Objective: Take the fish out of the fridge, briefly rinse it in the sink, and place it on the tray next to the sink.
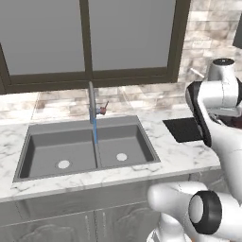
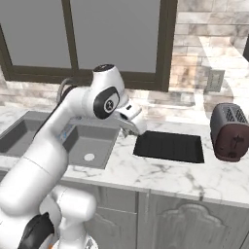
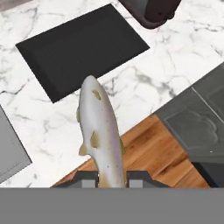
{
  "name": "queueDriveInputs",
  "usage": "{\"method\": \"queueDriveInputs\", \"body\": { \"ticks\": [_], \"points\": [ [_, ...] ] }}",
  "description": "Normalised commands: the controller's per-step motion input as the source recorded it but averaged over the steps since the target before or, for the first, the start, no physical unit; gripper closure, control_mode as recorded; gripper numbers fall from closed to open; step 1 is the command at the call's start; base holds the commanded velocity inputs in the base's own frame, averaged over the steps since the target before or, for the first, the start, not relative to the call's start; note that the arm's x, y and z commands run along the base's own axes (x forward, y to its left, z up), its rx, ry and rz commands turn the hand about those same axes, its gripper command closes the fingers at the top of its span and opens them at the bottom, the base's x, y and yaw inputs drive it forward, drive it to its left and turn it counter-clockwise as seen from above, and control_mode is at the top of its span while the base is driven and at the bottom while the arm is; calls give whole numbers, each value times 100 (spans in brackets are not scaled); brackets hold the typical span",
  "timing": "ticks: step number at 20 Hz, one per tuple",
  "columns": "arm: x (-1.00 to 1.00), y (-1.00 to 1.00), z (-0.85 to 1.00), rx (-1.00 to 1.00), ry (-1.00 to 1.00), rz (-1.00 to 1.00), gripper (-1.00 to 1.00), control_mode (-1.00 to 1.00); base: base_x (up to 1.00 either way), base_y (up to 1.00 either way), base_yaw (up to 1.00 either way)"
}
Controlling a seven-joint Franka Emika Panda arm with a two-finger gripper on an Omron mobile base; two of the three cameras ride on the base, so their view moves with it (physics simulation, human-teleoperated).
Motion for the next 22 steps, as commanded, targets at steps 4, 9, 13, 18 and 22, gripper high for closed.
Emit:
{"method": "queueDriveInputs", "body": {
  "ticks": [4,9,13,18,22],
  "points": [
    [49,-93,-74,31,24,6,100,-100,0,0,0],
    [27,-32,-40,21,11,1,100,-100,0,0,0],
    [36,0,-35,0,3,0,100,-100,0,0,0],
    [52,0,-40,0,0,0,100,-100,0,0,0],
    [69,0,-37,-2,0,-1,100,-100,0,0,0]
  ]
}}
